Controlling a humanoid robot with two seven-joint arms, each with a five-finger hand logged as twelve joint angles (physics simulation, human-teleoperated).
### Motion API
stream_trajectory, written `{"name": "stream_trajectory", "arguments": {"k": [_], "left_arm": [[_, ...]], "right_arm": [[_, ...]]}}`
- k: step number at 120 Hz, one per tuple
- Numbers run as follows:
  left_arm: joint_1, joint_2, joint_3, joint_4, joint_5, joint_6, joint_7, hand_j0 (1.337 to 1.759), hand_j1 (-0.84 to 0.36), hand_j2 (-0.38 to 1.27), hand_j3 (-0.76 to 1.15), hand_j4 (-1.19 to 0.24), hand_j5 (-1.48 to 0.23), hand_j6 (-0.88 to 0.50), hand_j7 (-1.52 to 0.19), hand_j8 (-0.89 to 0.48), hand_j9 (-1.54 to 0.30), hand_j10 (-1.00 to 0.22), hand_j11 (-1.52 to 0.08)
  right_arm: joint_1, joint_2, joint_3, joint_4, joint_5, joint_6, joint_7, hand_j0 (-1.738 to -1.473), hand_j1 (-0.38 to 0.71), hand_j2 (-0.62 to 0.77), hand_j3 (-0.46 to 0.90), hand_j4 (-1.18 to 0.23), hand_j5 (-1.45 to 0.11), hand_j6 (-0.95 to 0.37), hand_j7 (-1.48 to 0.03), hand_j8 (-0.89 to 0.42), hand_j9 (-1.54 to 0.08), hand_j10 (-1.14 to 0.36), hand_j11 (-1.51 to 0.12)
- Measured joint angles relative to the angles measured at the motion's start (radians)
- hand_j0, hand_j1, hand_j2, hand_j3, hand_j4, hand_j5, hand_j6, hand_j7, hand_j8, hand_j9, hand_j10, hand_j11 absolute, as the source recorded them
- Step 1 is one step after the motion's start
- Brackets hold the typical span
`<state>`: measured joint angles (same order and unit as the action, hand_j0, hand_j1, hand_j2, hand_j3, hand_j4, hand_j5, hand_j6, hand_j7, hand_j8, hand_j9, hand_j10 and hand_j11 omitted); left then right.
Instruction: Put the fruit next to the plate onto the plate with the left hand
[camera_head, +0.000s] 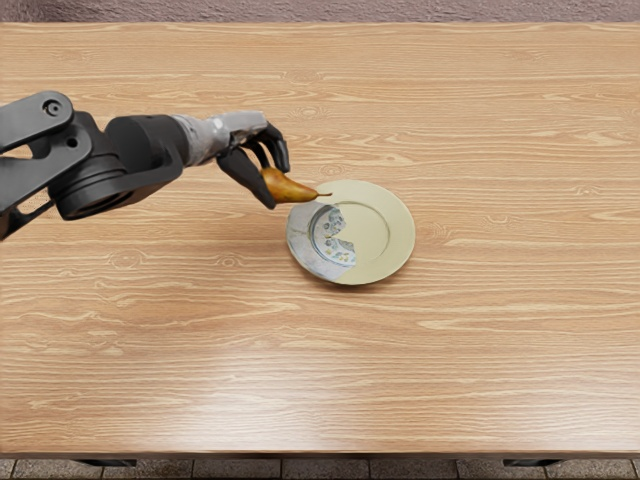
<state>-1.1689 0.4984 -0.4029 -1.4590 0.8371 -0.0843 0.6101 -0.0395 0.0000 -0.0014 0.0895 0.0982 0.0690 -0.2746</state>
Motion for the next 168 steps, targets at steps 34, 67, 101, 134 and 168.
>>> {"name": "stream_trajectory", "arguments": {"k": [34, 67, 101, 134, 168], "left_arm": [[-0.015, -0.066, -0.009, 0.002, -0.002, -0.001, 0.001, 1.655, -0.35, 0.45, 0.00, -0.77, -1.12, -0.47, -1.07, -0.47, -1.06, -0.76, -1.07], [-0.044, -0.162, -0.010, 0.049, -0.009, -0.005, 0.000, 1.655, -0.36, 0.44, 0.00, -0.77, -1.13, -0.45, -1.08, -0.45, -1.06, -0.77, -1.07], [-0.070, -0.225, -0.008, 0.140, -0.008, -0.015, 0.000, 1.655, -0.37, 0.44, 0.00, -0.77, -1.13, -0.45, -1.07, -0.45, -1.05, -0.77, -1.07], [-0.062, -0.277, 0.005, 0.240, -0.001, -0.035, 0.000, 1.655, -0.39, 0.49, 0.00, -0.78, -1.13, -0.44, -1.08, -0.44, -1.05, -0.77, -1.07], [-0.049, -0.324, 0.008, 0.277, 0.000, -0.032, 0.000, 1.656, -0.39, 0.47, 0.00, -0.74, -1.06, -0.44, -1.02, -0.45, -1.00, -0.75, -1.02]], "right_arm": [[0.001, 0.000, 0.000, 0.001, 0.000, 0.000, 0.000, -1.658, -0.35, 0.00, 0.00, 0.00, 0.00, 0.00, 0.00, 0.00, 0.00, 0.00, 0.00], [0.001, 0.000, 0.000, 0.001, 0.000, 0.000, 0.000, -1.658, -0.35, 0.00, 0.00, 0.00, 0.00, 0.00, 0.00, 0.00, 0.00, 0.00, 0.00], [0.001, 0.000, 0.000, 0.001, 0.000, 0.000, 0.000, -1.658, -0.35, 0.00, 0.00, 0.00, 0.00, 0.00, 0.00, 0.00, 0.00, 0.00, 0.00], [0.001, 0.000, 0.000, 0.001, 0.000, 0.000, 0.000, -1.658, -0.35, 0.00, 0.00, 0.00, 0.00, 0.00, 0.00, 0.00, 0.00, 0.00, 0.00], [0.001, 0.000, 0.000, 0.001, 0.000, 0.000, 0.000, -1.658, -0.35, 0.00, 0.00, 0.00, 0.00, 0.00, 0.00, 0.00, 0.00, 0.00, 0.00]]}}
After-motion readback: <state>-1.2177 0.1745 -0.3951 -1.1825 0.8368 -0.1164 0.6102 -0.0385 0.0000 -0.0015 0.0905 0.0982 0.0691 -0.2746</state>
